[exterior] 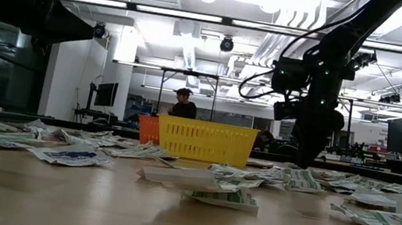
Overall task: Pick & Place First Aid Supplies
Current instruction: Put the towelette pack into the top yellow bin
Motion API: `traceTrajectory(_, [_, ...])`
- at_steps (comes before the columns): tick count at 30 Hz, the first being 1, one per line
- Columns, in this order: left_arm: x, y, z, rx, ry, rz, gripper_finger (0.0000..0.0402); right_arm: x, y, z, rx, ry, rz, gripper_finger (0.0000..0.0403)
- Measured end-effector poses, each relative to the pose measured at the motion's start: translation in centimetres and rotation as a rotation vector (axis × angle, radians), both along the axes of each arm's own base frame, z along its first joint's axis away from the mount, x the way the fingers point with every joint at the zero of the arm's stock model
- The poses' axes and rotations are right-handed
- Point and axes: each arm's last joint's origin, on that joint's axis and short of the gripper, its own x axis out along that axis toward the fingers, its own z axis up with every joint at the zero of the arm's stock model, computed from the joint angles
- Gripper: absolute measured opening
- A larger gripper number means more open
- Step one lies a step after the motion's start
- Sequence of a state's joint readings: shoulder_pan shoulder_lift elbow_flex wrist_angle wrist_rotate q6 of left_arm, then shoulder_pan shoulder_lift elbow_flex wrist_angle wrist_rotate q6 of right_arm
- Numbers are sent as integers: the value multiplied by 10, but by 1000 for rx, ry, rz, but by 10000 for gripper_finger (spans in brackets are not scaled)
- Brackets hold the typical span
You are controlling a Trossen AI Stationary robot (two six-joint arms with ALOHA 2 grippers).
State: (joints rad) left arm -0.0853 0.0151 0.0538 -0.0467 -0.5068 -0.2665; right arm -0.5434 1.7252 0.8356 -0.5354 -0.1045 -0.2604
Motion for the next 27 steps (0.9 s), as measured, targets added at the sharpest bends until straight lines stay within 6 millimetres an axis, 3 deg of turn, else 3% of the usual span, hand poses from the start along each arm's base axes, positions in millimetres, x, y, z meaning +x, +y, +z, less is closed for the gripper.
traceTrajectory(4, [0,0,0,0,0,0,73,-1,-2,0,-1,-3,-20,10])
traceTrajectory(9, [0,0,0,0,0,0,73,3,-6,10,-5,-5,-53,3])
traceTrajectory(19, [0,0,0,0,0,0,73,22,-22,74,-45,-8,-79,1])
traceTrajectory(23, [0,0,0,0,0,0,73,36,-29,107,-74,-100,-75,0])
traceTrajectory(27, [0,0,0,0,0,0,73,55,-33,127,-75,-174,-77,0])
